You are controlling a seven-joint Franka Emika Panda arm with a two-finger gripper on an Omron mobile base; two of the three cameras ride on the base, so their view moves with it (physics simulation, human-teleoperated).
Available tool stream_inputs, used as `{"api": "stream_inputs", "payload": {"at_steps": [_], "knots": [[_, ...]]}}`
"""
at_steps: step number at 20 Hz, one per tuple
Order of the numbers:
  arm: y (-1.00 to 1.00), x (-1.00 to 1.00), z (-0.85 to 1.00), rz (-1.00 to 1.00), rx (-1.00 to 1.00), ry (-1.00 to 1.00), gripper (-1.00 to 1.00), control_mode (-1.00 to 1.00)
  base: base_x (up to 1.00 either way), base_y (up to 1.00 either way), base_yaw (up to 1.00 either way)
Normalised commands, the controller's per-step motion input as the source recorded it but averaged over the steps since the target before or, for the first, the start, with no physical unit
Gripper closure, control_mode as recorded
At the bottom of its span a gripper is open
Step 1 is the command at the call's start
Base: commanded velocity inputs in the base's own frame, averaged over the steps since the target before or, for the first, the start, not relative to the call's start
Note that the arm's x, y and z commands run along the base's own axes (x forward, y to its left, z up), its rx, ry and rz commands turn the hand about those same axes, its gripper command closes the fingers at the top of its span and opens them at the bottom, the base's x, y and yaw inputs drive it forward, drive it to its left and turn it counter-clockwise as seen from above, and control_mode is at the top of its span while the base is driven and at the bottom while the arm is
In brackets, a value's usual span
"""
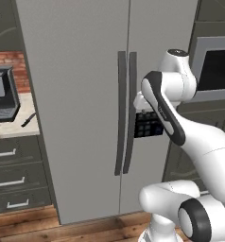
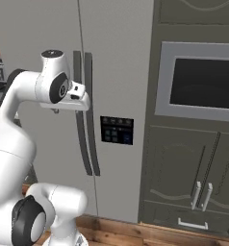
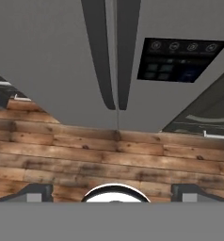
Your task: Retrieve the butter from the fridge and place it on a plate on the dining table. Then retrieve the butter knife by the fridge and place it near the plate.
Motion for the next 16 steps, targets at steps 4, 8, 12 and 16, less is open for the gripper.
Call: {"api": "stream_inputs", "payload": {"at_steps": [4, 8, 12, 16], "knots": [[-0.05, 0.00, -0.07, 0.00, 0.00, -0.02, -1.00, -1.00, 0.00, 0.00, 0.00], [-0.46, 0.40, -0.53, 0.00, -0.07, -0.04, -1.00, -1.00, 0.00, 0.00, 0.00], [-0.24, 0.47, -0.50, 0.00, -0.05, -0.15, -1.00, -1.00, 0.00, 0.00, 0.00], [0.03, 0.24, -0.02, 0.00, 0.04, -0.08, -1.00, -1.00, 0.00, 0.00, 0.00]]}}
